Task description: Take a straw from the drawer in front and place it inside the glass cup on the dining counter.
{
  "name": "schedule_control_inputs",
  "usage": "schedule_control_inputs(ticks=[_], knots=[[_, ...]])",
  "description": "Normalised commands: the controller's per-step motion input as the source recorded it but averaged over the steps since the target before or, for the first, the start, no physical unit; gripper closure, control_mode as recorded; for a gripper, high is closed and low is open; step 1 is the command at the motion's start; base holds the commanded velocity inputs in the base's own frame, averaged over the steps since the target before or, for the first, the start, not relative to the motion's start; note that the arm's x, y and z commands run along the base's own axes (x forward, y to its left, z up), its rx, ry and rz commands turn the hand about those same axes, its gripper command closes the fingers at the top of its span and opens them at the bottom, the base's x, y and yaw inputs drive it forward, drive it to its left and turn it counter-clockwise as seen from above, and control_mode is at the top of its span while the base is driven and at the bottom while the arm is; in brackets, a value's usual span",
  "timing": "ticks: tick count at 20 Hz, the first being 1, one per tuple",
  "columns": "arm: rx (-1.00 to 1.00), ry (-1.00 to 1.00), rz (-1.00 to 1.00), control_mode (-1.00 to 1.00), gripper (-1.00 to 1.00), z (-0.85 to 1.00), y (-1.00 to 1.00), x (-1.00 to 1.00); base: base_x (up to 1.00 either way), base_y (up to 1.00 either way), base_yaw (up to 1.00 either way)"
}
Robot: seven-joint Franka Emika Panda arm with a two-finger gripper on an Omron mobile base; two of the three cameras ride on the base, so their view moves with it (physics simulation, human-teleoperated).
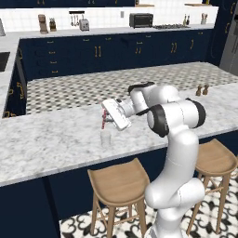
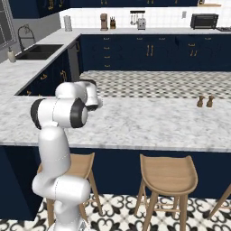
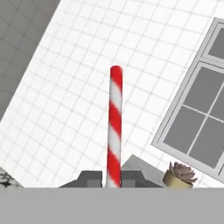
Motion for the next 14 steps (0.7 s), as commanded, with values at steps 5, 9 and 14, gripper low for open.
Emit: schedule_control_inputs(ticks=[5,9,14], knots=[[0.06,0.16,-0.03,-1.0,1.0,0.0,-0.1,-0.08,0.0,0.0,0.0],[0.02,0.24,-0.1,-1.0,1.0,0.07,-0.18,-0.04,0.0,0.0,0.0],[0.0,0.13,-0.07,-1.0,1.0,0.07,-0.04,0.0,0.0,0.0,0.0]])
